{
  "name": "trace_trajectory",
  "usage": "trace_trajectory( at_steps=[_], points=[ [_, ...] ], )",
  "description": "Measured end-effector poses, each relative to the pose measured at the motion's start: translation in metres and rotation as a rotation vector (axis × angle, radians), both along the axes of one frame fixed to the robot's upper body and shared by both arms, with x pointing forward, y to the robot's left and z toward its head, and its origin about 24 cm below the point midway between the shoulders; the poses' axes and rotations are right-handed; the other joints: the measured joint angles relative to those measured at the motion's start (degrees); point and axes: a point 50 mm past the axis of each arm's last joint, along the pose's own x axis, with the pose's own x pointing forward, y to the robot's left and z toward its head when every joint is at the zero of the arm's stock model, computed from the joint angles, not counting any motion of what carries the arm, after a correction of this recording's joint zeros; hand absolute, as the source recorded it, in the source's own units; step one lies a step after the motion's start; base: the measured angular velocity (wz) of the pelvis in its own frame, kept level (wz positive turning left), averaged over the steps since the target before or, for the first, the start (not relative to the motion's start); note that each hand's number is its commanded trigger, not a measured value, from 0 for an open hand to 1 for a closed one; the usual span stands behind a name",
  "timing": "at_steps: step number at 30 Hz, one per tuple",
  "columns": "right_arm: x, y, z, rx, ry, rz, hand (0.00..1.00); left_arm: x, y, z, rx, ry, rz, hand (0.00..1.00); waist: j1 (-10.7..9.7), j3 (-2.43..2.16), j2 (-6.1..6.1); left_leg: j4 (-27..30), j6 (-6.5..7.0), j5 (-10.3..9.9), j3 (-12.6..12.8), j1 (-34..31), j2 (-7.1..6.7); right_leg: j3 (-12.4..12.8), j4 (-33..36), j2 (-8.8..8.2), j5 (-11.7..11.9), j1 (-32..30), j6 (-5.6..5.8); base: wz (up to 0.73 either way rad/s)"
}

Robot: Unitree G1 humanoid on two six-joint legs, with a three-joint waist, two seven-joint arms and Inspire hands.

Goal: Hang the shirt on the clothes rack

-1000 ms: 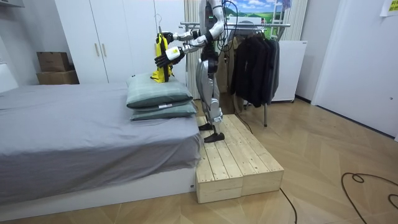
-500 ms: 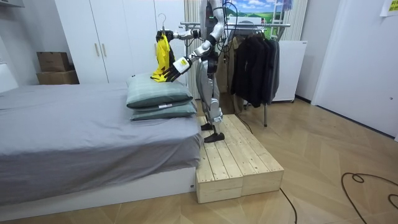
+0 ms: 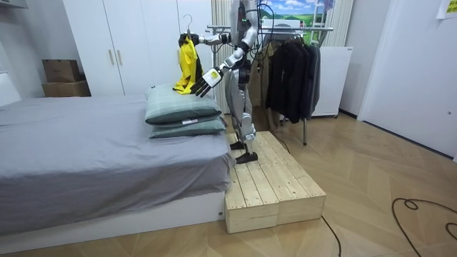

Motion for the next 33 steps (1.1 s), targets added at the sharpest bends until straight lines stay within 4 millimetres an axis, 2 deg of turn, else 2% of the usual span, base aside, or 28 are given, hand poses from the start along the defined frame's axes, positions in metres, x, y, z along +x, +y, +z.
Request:
trace_trajectory(
  at_steps=[4, 6, 8, 14, 22, 28, 33],
  points=[
    [0.001, 0.004, 0.016, -0.029, -0.093, 0.010, 1.00, 0.021, -0.001, 0.021, 0.013, -0.116, -0.015, 0.00, -0.2, 0.05, -0.08, 0.2, 0.01, 0.0, -0.3, -0.5, -0.02, 0.2, 0.0, -0.32, -0.1, -0.5, 0.00, 0.02],
    [0.001, 0.005, 0.021, -0.027, -0.125, 0.009, 1.00, 0.033, -0.002, 0.038, 0.024, -0.189, -0.028, 0.00, -0.3, 0.28, -0.45, 0.2, 0.00, 0.0, -0.3, -0.8, -0.06, 0.0, 0.0, -0.40, -0.1, -0.5, 0.04, 0.03],
    [0.001, 0.005, 0.028, -0.024, -0.164, 0.002, 1.00, 0.049, -0.001, 0.065, 0.047, -0.316, -0.053, 0.00, -0.6, 0.58, -0.93, 0.2, 0.00, 0.0, -0.5, -1.2, -0.09, -0.1, -0.1, -0.41, -0.1, -0.7, 0.10, 0.05],
    [0.000, 0.004, 0.034, -0.020, -0.235, -0.038, 1.00, 0.068, -0.008, 0.111, -0.060, -0.518, -0.074, 0.00, -1.9, 0.52, -0.77, 0.2, 0.01, 0.0, -1.0, -1.6, -0.44, -1.3, 0.0, -0.80, -0.4, -0.7, 0.30, 0.05],
    [-0.001, -0.003, 0.038, -0.025, -0.278, -0.086, 1.00, 0.075, -0.016, 0.141, -0.178, -0.639, -0.126, 0.00, -2.8, 0.51, -0.60, 0.3, 0.01, 0.0, -1.1, -1.6, -0.44, -1.4, 0.0, -0.92, -0.4, -0.9, 0.34, 0.00],
    [-0.001, -0.003, 0.037, -0.061, -0.275, -0.093, 1.00, 0.078, -0.024, 0.161, -0.280, -0.718, -0.192, 0.00, -3.1, 0.45, 0.35, 0.3, 0.01, 0.0, -1.0, -1.7, -0.40, -1.3, 0.0, -0.91, -0.4, -1.0, 0.32, 0.00],
    [-0.001, -0.004, 0.033, -0.046, -0.261, -0.104, 1.00, 0.078, -0.034, 0.162, -0.371, -0.709, -0.249, 0.00, -3.0, 0.35, 0.50, 0.4, 0.01, 0.0, -1.0, -1.5, -0.32, -1.3, 0.0, -0.84, -0.4, -0.8, 0.29, 0.00]
  ],
)
